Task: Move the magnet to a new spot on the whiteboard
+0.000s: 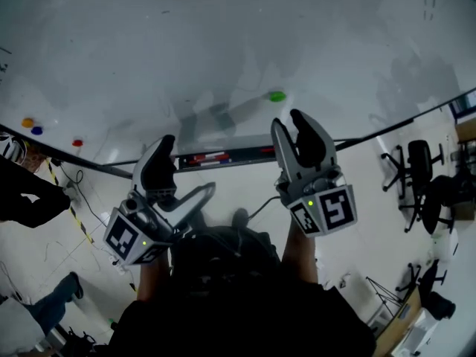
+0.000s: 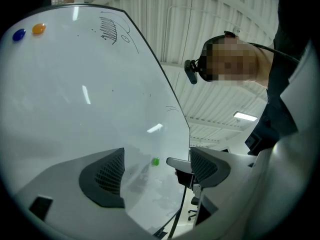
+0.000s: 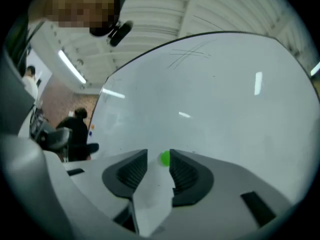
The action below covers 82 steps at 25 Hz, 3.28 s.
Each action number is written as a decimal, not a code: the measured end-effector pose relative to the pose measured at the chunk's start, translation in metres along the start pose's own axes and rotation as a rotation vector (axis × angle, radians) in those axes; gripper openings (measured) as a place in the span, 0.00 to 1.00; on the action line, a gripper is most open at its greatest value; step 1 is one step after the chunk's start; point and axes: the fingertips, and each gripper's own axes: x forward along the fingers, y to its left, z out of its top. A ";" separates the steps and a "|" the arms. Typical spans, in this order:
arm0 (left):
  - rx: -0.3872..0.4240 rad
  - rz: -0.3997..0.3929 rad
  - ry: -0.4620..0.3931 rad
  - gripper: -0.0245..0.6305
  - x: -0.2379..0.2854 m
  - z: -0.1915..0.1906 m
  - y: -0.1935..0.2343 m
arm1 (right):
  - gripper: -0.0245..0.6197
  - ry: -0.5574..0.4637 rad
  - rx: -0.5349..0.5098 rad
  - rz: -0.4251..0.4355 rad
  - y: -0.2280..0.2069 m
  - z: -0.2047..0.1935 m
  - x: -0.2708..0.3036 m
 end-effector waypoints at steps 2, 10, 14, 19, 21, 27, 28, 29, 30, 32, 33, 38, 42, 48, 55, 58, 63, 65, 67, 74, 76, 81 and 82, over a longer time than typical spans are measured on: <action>-0.016 -0.011 0.005 0.66 -0.003 -0.002 0.003 | 0.30 -0.050 0.135 0.063 0.003 0.001 -0.007; -0.105 -0.089 0.032 0.66 -0.012 -0.018 0.012 | 0.24 -0.142 0.448 0.132 0.017 -0.006 -0.031; -0.141 -0.128 0.035 0.66 -0.013 -0.022 0.014 | 0.21 -0.136 0.487 0.119 0.025 -0.011 -0.038; -0.148 -0.157 0.035 0.66 -0.012 -0.023 0.009 | 0.19 -0.122 0.479 0.138 0.036 -0.009 -0.040; -0.132 -0.155 0.029 0.66 -0.011 -0.019 0.004 | 0.18 -0.130 0.480 0.167 0.039 -0.005 -0.042; -0.062 -0.108 0.007 0.66 -0.001 -0.013 -0.030 | 0.14 -0.182 0.478 0.316 0.036 0.017 -0.066; -0.052 -0.097 0.005 0.66 0.002 -0.013 -0.039 | 0.13 -0.189 0.476 0.338 0.033 0.021 -0.074; -0.044 -0.087 0.006 0.66 0.005 -0.015 -0.046 | 0.12 -0.194 0.476 0.357 0.030 0.024 -0.080; -0.040 -0.077 0.008 0.66 0.006 -0.016 -0.050 | 0.12 -0.199 0.478 0.372 0.029 0.024 -0.083; -0.033 -0.063 0.012 0.66 0.010 -0.020 -0.055 | 0.11 -0.208 0.484 0.399 0.023 0.025 -0.087; -0.029 -0.056 0.013 0.66 0.013 -0.022 -0.060 | 0.11 -0.211 0.488 0.409 0.019 0.025 -0.092; -0.004 -0.015 0.018 0.66 0.027 -0.033 -0.099 | 0.11 -0.230 0.511 0.487 -0.002 0.030 -0.125; 0.017 0.030 0.016 0.66 0.030 -0.040 -0.122 | 0.10 -0.235 0.508 0.580 -0.001 0.033 -0.147; 0.046 0.102 0.031 0.66 0.027 -0.051 -0.153 | 0.10 -0.241 0.517 0.682 -0.003 0.033 -0.176; 0.088 0.149 0.056 0.66 0.021 -0.048 -0.177 | 0.09 -0.283 0.571 0.723 -0.005 0.038 -0.195; 0.096 0.138 0.048 0.66 0.019 -0.043 -0.180 | 0.09 -0.293 0.560 0.717 -0.002 0.041 -0.199; 0.074 0.088 0.029 0.66 0.012 -0.039 -0.175 | 0.09 -0.308 0.487 0.664 0.009 0.049 -0.196; 0.066 0.071 0.021 0.66 0.005 -0.034 -0.168 | 0.09 -0.300 0.484 0.646 0.016 0.048 -0.191; 0.060 0.061 0.009 0.66 -0.004 -0.026 -0.158 | 0.08 -0.285 0.491 0.630 0.026 0.047 -0.182; -0.004 0.041 -0.010 0.66 -0.052 -0.002 -0.122 | 0.07 -0.217 0.470 0.576 0.084 0.042 -0.152; -0.022 0.022 -0.013 0.66 -0.059 0.001 -0.114 | 0.07 -0.197 0.457 0.558 0.096 0.040 -0.147; -0.062 -0.033 -0.017 0.66 -0.068 0.002 -0.108 | 0.07 -0.159 0.434 0.496 0.110 0.032 -0.146; -0.068 -0.042 -0.016 0.66 -0.069 0.002 -0.107 | 0.07 -0.156 0.432 0.485 0.111 0.031 -0.146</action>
